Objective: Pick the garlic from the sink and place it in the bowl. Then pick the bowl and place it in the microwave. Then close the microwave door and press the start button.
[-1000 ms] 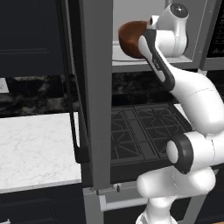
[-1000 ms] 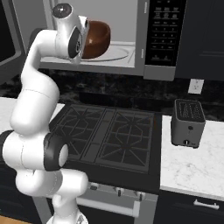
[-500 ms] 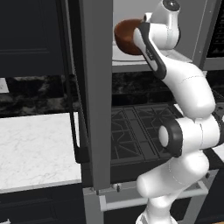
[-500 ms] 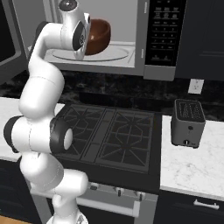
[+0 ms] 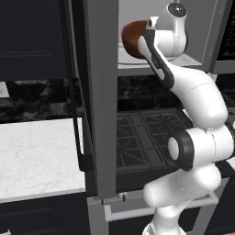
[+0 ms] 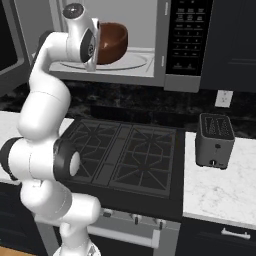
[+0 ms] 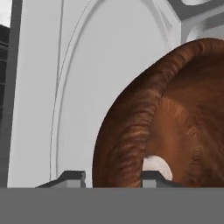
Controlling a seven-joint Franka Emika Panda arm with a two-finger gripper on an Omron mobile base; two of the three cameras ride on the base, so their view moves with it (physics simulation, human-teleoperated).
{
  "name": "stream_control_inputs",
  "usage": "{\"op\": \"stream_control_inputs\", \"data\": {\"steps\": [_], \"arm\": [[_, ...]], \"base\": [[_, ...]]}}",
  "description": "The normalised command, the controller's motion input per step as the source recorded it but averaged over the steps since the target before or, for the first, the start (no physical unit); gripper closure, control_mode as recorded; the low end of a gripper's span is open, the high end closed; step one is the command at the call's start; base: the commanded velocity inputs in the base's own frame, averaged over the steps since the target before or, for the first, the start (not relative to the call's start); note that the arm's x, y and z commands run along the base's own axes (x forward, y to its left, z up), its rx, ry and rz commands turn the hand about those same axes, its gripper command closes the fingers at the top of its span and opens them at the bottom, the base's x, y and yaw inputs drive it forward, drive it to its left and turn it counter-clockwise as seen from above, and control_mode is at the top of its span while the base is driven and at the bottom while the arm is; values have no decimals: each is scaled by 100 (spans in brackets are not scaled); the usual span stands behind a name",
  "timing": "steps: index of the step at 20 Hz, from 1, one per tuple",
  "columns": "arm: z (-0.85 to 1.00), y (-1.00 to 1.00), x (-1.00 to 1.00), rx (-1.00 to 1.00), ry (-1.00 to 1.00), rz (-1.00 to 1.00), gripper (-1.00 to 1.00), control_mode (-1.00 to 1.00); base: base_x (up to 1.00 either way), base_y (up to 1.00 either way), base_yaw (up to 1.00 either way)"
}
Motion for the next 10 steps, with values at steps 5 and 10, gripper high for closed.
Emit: {"op": "stream_control_inputs", "data": {"steps": [5, 10], "arm": [[13, 1, -9, -4, -21, 0, -100, -100], [46, 11, -26, -8, -19, 0, -100, -100]], "base": [[0, 0, 0], [0, 0, 0]]}}
